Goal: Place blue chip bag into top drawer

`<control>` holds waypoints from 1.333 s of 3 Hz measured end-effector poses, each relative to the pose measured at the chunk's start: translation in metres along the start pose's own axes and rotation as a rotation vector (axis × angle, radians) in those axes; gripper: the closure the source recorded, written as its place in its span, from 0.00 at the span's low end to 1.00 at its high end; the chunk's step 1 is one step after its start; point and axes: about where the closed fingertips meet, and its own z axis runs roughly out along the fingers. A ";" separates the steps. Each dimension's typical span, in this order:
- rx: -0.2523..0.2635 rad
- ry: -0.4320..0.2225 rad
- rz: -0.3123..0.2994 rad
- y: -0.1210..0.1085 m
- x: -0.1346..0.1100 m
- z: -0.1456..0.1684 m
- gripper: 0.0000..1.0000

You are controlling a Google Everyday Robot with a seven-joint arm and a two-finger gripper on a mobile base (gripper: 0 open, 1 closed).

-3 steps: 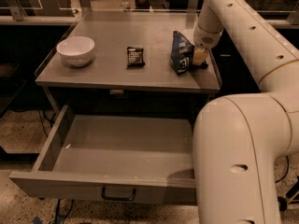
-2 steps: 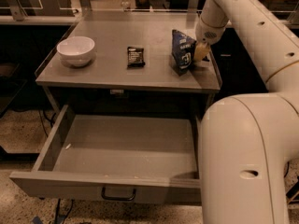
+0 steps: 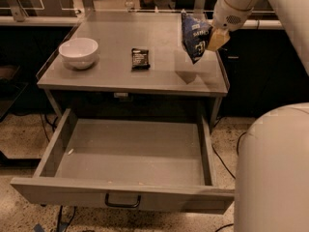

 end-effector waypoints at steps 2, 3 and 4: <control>0.022 0.013 -0.061 0.019 -0.010 -0.021 1.00; -0.117 0.017 -0.038 0.115 -0.011 0.005 1.00; -0.115 0.022 -0.048 0.113 -0.010 0.008 1.00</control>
Offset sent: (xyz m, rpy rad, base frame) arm -0.0866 0.0285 -0.0027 -0.0882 0.0323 0.0928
